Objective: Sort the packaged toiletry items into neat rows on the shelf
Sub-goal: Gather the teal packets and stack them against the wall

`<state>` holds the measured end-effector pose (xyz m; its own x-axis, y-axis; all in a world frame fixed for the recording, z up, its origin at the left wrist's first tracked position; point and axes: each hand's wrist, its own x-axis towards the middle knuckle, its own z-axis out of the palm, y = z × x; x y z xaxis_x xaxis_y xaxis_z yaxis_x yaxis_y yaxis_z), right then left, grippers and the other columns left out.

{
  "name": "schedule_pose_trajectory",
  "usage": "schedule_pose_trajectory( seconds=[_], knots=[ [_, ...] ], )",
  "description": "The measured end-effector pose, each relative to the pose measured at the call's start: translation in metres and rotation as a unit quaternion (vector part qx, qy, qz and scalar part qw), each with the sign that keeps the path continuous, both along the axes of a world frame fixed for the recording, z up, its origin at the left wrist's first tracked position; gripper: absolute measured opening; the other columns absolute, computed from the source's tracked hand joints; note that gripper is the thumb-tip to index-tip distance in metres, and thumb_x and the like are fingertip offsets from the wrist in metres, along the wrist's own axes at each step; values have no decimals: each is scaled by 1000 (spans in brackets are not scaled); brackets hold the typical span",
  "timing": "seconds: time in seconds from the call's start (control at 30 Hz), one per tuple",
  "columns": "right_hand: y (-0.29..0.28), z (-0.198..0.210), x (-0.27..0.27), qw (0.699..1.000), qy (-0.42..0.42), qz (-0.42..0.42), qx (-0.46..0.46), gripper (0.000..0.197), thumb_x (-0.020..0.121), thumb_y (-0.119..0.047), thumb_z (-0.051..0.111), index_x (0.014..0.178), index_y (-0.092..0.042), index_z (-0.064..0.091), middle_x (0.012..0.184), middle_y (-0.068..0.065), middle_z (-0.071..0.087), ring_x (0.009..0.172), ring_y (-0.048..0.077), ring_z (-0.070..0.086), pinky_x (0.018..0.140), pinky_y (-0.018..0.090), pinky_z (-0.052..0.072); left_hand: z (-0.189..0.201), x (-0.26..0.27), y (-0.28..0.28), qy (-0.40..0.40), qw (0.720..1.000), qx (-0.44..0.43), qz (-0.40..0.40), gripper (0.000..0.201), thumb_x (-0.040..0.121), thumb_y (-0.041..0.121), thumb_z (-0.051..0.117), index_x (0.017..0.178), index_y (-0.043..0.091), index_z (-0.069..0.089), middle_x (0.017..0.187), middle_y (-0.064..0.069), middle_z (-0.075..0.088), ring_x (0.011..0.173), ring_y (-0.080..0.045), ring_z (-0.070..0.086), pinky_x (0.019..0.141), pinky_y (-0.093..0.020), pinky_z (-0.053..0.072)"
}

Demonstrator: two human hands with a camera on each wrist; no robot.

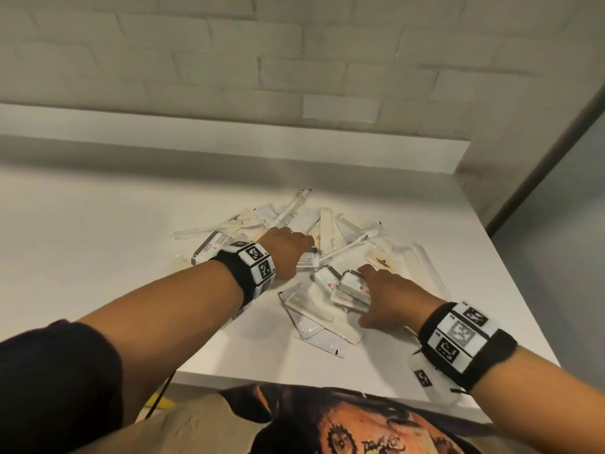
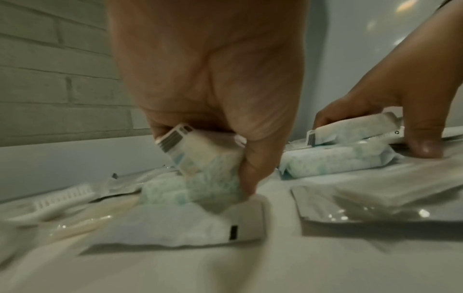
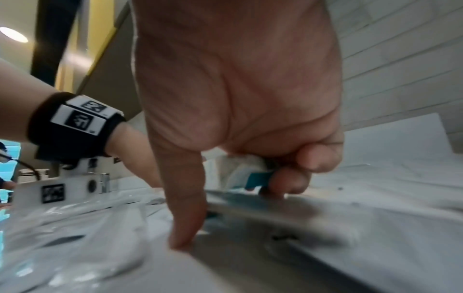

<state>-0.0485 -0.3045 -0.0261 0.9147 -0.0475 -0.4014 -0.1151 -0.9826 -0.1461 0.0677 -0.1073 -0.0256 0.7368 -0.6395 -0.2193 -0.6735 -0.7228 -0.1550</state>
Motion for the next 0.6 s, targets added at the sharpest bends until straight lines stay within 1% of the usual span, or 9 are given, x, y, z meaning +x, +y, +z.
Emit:
schedule_pose_trajectory(
  seconds=[0.03, 0.1, 0.2, 0.27, 0.33, 0.37, 0.43, 0.5, 0.6],
  knots=[
    [-2, 1, 2, 1000, -1, -1, -5, 69, 68, -43, 70, 127, -27, 36, 107, -2, 58, 88, 20, 59, 75, 35, 53, -1, 1, -1, -13, 1000, -12, -7, 58, 83, 24, 57, 137, 20, 37, 127, -3, 56, 112, -26, 52, 91, -35, 39],
    [-8, 1, 7, 1000, -13, -9, -12, 55, 76, -43, 66, 121, -23, 41, 109, 0, 60, 89, 22, 60, 75, 36, 51, -3, 2, -1, -43, 998, -38, -20, 53, 86, 32, 56, 135, 19, 40, 124, -3, 60, 112, -26, 52, 91, -36, 37],
    [-19, 4, 14, 997, -34, -61, 16, 61, 79, -44, 68, 127, -19, 40, 118, 4, 54, 95, 23, 60, 78, 35, 50, -3, -2, 1, -80, 992, -92, -22, 54, 89, 45, 51, 137, 20, 41, 128, -2, 59, 117, -27, 48, 95, -37, 34],
    [-23, 8, 18, 995, -64, -80, 16, 61, 84, -45, 64, 130, -16, 38, 124, 7, 47, 99, 24, 58, 76, 33, 49, 1, -7, 4, -81, 983, -163, -9, 57, 90, 45, 53, 139, 21, 38, 132, -3, 55, 123, -27, 44, 99, -37, 31],
    [-18, 14, 21, 990, -113, -83, 29, 57, 85, -47, 61, 128, -15, 38, 122, 7, 46, 98, 25, 57, 77, 35, 49, 8, -12, 10, -65, 959, -276, 18, 59, 90, 40, 56, 141, 18, 36, 134, -7, 52, 121, -28, 48, 102, -37, 34],
    [-12, 17, 23, 987, -129, -80, 44, 55, 85, -46, 60, 126, -16, 38, 119, 6, 48, 97, 25, 57, 77, 36, 50, 14, -14, 14, -55, 939, -338, 39, 59, 90, 36, 58, 141, 16, 36, 132, -9, 51, 115, -28, 53, 99, -38, 39],
    [3, 20, 24, 989, -117, -56, 68, 49, 84, -43, 62, 121, -19, 40, 112, 3, 53, 92, 22, 58, 75, 36, 50, 27, -11, 22, -60, 900, -421, 95, 58, 90, 31, 60, 140, 16, 36, 131, -12, 47, 100, -30, 60, 85, -38, 49],
    [21, 17, 25, 994, -84, -19, 69, 46, 83, -43, 62, 118, -21, 41, 107, 1, 57, 87, 19, 58, 70, 34, 48, 39, 0, 38, -72, 894, -408, 169, 57, 88, 31, 58, 139, 18, 35, 131, -14, 46, 96, -34, 61, 80, -37, 49],
    [40, 7, 26, 997, -55, 4, 61, 49, 81, -40, 64, 122, -24, 42, 103, -3, 57, 83, 16, 56, 66, 31, 47, 42, 25, 76, -17, 917, -276, 286, 60, 86, 35, 57, 138, 16, 33, 127, -17, 50, 106, -37, 58, 85, -37, 46]
  ],
)
